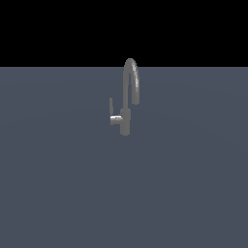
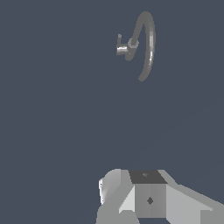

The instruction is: Turn on the faucet by rotating a designated handle.

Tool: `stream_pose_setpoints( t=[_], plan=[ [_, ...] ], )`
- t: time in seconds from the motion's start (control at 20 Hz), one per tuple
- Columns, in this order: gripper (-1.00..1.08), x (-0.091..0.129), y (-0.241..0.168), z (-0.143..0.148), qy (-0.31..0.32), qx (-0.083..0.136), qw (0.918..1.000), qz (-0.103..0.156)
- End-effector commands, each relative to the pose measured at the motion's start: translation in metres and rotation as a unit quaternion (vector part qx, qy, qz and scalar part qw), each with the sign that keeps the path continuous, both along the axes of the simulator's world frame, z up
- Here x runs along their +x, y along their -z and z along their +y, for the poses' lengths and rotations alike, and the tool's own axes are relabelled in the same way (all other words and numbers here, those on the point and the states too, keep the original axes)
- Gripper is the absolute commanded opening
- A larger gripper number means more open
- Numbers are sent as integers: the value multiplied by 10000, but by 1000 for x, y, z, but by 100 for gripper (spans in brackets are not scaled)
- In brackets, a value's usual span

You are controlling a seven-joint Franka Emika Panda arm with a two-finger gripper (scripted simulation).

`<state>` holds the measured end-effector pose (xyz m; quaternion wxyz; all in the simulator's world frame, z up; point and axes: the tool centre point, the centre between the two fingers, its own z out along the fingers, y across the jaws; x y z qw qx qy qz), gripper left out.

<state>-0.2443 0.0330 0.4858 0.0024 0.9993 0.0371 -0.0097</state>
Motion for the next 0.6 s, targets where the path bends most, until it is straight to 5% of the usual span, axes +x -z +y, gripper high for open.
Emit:
stream_pose_setpoints(
  t=[0.0, 0.55],
  plan=[
    [-100, 0, 0, 0, 0, 0, 10000, 0],
    [-100, 11, 5, -11, 21, 53, 10000, 20]
  ],
)
